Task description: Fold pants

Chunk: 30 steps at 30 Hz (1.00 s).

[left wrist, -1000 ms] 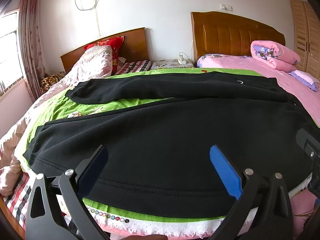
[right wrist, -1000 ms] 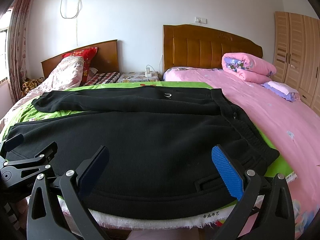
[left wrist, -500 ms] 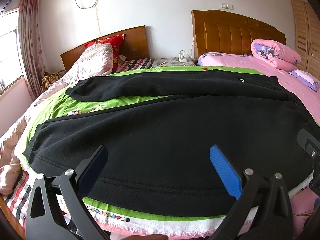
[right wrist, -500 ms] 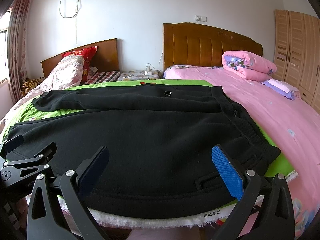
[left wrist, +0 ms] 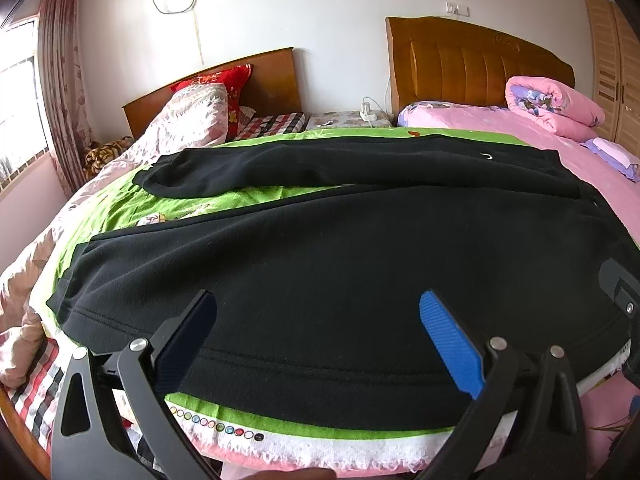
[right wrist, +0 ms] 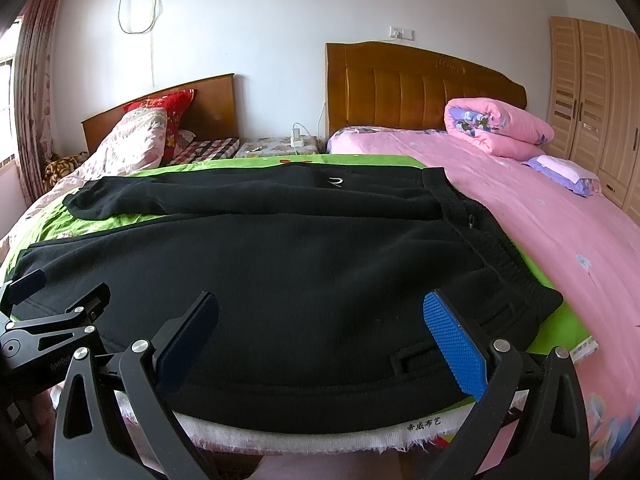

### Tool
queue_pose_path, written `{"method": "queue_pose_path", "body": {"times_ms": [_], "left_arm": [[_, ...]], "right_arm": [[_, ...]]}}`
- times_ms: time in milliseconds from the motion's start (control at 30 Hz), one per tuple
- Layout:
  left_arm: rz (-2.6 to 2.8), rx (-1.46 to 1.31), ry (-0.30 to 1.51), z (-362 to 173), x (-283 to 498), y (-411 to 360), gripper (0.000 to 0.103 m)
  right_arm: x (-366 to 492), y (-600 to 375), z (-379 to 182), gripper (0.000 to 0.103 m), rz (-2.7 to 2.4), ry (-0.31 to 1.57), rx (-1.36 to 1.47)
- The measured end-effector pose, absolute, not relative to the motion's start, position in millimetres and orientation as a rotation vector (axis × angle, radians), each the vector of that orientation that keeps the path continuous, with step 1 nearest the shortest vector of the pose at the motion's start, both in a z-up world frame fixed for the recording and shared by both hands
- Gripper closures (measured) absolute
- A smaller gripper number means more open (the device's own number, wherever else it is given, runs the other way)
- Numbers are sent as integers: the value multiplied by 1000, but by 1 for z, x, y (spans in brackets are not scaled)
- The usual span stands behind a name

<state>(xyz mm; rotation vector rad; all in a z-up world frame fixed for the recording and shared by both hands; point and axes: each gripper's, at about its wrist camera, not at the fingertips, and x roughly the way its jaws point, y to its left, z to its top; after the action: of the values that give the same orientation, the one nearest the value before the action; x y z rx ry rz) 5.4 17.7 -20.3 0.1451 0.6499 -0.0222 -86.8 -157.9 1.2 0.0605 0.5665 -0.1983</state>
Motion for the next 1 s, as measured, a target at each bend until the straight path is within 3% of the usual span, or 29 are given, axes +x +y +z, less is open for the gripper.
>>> {"method": "queue_pose_path", "body": {"times_ms": [367, 600, 833, 1000], "left_arm": [[-25, 152, 669, -20, 13, 19, 1], [-191, 150, 730, -2, 41, 21, 1], [-189, 311, 660, 52, 123, 15, 1], [-393, 165, 924, 44, 208, 16, 1]], "right_arm": [[-82, -164, 3, 4, -175, 580, 50], [-42, -184, 37, 4, 32, 636, -26], [97, -245, 72, 4, 156, 677, -157], [210, -268, 40, 4, 270, 815, -207]]}}
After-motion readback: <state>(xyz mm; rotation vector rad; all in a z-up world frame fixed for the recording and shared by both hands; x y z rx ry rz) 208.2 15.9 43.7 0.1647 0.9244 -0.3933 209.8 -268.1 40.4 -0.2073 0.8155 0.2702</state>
